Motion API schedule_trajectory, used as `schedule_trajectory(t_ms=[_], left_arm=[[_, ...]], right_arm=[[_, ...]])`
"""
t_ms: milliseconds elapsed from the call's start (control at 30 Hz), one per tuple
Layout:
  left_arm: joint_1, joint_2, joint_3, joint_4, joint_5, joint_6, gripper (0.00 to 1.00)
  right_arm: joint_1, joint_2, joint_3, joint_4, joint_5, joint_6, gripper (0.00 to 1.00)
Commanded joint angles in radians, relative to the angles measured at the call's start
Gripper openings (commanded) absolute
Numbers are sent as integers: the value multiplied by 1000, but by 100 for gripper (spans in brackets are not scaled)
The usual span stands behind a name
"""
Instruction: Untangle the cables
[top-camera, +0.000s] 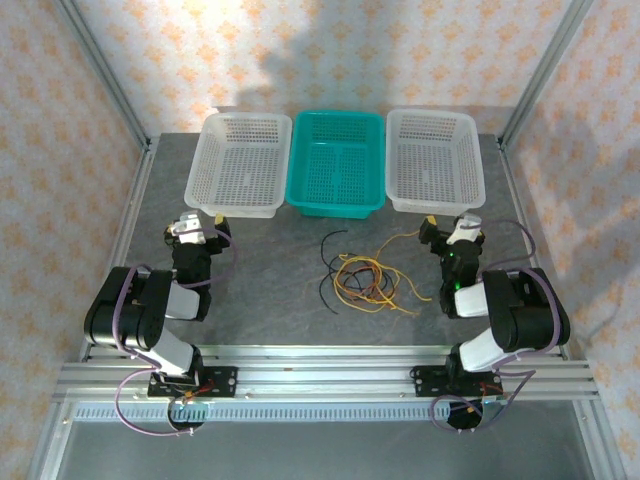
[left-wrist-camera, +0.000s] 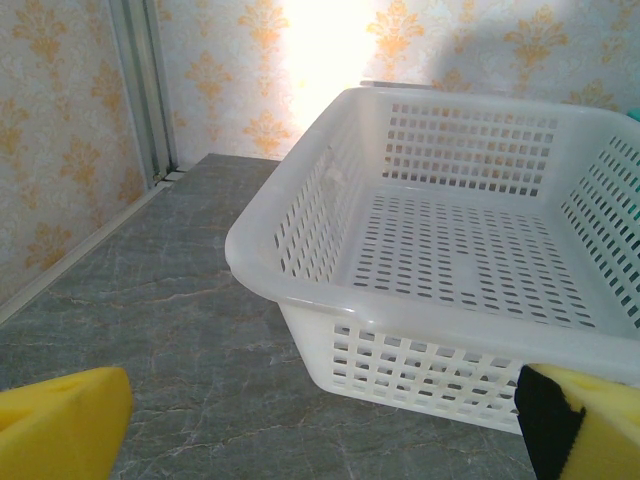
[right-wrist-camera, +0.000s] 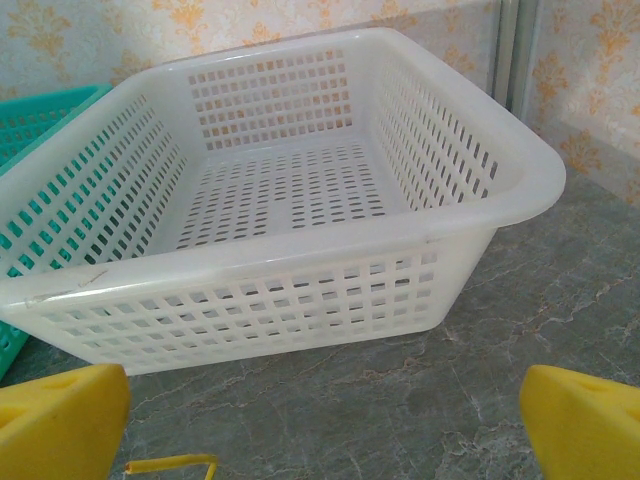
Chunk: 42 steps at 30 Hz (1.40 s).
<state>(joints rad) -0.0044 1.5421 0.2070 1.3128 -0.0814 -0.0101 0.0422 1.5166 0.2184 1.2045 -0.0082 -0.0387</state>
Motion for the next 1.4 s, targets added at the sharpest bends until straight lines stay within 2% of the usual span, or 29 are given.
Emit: schedule_trajectory(t_ms=[0, 200, 267, 433, 500, 633, 767, 967, 1100, 1167, 1300, 1367], left_arm=[[2, -8, 0, 19, 32, 1, 100], [-75, -60, -111, 200, -54, 68, 100], [-111, -100, -126, 197, -94, 94, 100], [-169, -265, -64, -118, -148, 83, 99], [-180, -315, -68, -162, -159, 38, 99], [-219, -477, -26, -363, -164, 46, 99], [-219, -584, 20, -474, -102, -26, 99], [-218, -643, 47, -556, -103, -175, 99], [-218, -680, 63, -628, -99, -247, 99], [-218, -697, 84, -692, -135, -297, 99], [-218, -691, 200, -993, -329, -521, 99], [-219, -666, 250, -1080, -286, -528, 99]], right_arm=[[-5, -1, 21, 8, -4, -7, 100], [0, -23, 6, 20, -37, -29, 100], [10, -56, 8, -10, -31, -39, 100], [16, -164, 12, -120, -15, -20, 100], [20, -204, 11, -162, -7, 1, 100], [23, -319, -9, -237, 4, 76, 100], [24, -415, 29, -360, -23, 112, 100], [24, -490, 127, -615, 66, 264, 100], [22, -529, 204, -825, 58, 354, 100], [22, -554, 230, -914, 81, 406, 100], [22, -624, 247, -991, 65, 445, 100], [22, -631, 285, -1062, 40, 448, 100]])
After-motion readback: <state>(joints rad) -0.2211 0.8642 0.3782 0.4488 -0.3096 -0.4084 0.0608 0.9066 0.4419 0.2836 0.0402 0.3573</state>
